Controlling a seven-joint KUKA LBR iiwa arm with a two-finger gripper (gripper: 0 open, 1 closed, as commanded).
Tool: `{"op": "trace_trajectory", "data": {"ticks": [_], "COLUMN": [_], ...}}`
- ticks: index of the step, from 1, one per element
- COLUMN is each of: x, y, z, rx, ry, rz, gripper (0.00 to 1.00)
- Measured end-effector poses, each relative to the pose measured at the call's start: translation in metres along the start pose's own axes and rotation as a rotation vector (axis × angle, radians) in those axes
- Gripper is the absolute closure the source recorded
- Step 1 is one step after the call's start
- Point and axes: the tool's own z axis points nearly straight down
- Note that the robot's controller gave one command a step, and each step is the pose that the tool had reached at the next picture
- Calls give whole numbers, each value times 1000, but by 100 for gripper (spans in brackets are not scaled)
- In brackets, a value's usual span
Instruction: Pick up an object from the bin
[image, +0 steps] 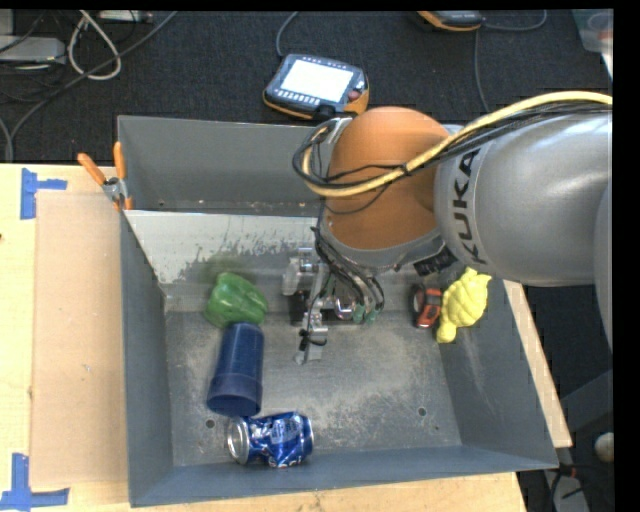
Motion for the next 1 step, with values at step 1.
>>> {"op": "trace_trajectory", "data": {"ticks": [1], "x": [-2], "y": [-1], "z": [-5], "rx": [-1], "ry": [-8], "rz": [4], "gripper": [0]}}
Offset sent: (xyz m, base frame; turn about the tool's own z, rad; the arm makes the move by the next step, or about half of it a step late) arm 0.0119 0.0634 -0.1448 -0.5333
